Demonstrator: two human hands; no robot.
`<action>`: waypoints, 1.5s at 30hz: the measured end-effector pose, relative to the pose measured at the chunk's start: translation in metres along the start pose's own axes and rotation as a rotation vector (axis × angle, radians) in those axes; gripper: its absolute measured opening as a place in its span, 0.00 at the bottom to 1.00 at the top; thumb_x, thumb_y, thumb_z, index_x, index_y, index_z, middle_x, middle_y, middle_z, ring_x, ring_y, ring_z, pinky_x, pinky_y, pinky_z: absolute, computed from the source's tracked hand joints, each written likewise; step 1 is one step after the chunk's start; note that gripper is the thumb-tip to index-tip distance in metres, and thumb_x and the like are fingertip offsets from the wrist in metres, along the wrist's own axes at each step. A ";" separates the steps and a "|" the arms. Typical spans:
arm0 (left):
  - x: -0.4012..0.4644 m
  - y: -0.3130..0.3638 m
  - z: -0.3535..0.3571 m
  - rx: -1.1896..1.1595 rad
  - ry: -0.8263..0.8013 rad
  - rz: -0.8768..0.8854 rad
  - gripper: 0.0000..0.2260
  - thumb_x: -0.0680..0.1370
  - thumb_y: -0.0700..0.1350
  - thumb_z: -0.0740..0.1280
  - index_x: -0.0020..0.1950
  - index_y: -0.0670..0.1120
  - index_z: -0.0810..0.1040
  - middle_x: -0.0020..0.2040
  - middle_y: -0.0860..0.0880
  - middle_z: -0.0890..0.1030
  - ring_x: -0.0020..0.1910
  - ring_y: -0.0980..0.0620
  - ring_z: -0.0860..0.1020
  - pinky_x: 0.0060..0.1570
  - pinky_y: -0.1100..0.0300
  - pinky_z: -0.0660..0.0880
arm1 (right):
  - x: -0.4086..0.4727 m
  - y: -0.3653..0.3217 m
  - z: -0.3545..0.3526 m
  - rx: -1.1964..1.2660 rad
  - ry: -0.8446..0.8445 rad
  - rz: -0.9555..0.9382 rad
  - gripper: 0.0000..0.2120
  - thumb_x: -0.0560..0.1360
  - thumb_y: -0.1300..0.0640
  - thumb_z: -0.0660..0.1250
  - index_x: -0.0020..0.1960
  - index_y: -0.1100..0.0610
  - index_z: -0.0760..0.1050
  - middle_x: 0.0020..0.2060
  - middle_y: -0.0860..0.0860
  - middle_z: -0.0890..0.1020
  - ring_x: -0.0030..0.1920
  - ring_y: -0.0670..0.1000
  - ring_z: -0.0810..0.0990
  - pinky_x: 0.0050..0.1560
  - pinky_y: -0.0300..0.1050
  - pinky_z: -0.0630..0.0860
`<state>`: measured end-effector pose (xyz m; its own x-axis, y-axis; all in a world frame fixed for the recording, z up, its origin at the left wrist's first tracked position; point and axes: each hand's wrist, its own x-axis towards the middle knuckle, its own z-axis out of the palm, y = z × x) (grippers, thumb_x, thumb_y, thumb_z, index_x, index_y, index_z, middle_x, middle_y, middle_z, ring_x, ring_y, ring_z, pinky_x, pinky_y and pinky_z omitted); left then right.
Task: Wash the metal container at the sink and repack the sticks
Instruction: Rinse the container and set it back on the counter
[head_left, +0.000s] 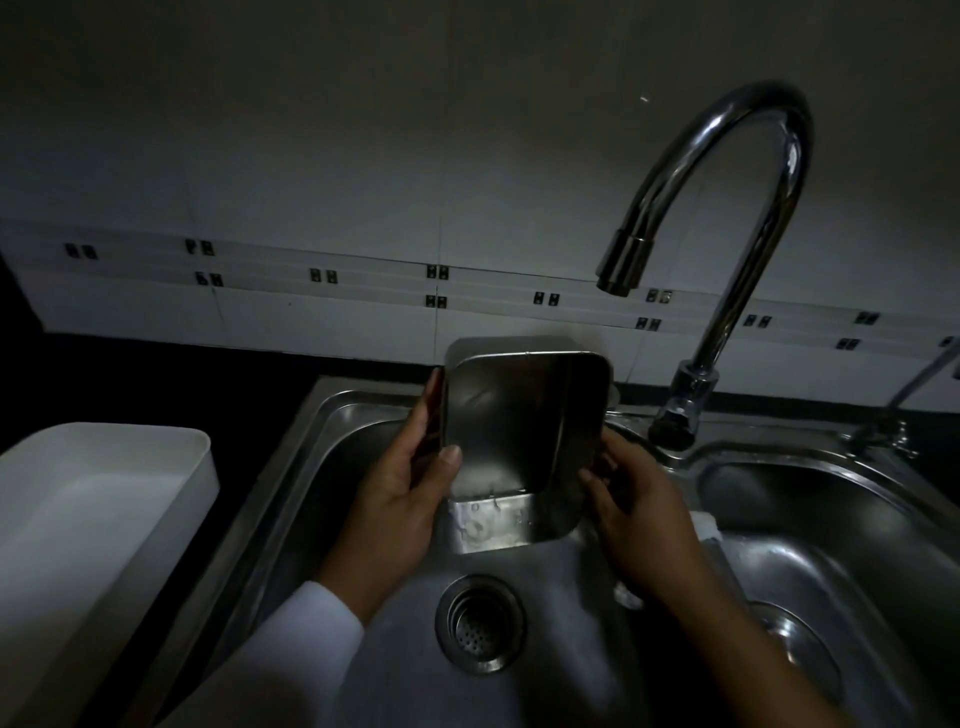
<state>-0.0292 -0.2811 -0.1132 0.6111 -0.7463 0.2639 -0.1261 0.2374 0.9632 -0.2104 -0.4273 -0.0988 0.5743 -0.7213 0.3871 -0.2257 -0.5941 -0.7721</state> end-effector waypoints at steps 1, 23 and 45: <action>-0.001 0.000 0.000 0.000 -0.014 0.020 0.30 0.84 0.32 0.62 0.83 0.54 0.63 0.75 0.61 0.77 0.76 0.60 0.73 0.75 0.59 0.69 | 0.000 0.002 0.000 -0.022 0.026 -0.010 0.31 0.77 0.69 0.67 0.63 0.33 0.76 0.55 0.42 0.83 0.58 0.46 0.82 0.60 0.53 0.81; 0.001 -0.007 -0.006 0.027 -0.050 0.107 0.36 0.75 0.22 0.70 0.79 0.45 0.70 0.74 0.55 0.78 0.74 0.56 0.75 0.74 0.62 0.70 | 0.001 0.009 0.000 -0.155 0.138 -0.068 0.30 0.70 0.73 0.69 0.61 0.41 0.76 0.51 0.47 0.80 0.53 0.50 0.80 0.55 0.39 0.75; -0.065 0.047 0.009 0.213 0.363 -0.051 0.12 0.79 0.35 0.73 0.59 0.47 0.86 0.45 0.61 0.87 0.44 0.70 0.83 0.51 0.65 0.81 | -0.044 -0.064 -0.011 -0.335 -0.037 0.157 0.07 0.72 0.52 0.65 0.47 0.52 0.79 0.44 0.51 0.82 0.45 0.53 0.83 0.45 0.50 0.81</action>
<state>-0.0817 -0.2265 -0.0846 0.8516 -0.4769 0.2174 -0.2240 0.0438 0.9736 -0.2295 -0.3609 -0.0609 0.5389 -0.8032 0.2538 -0.5552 -0.5653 -0.6101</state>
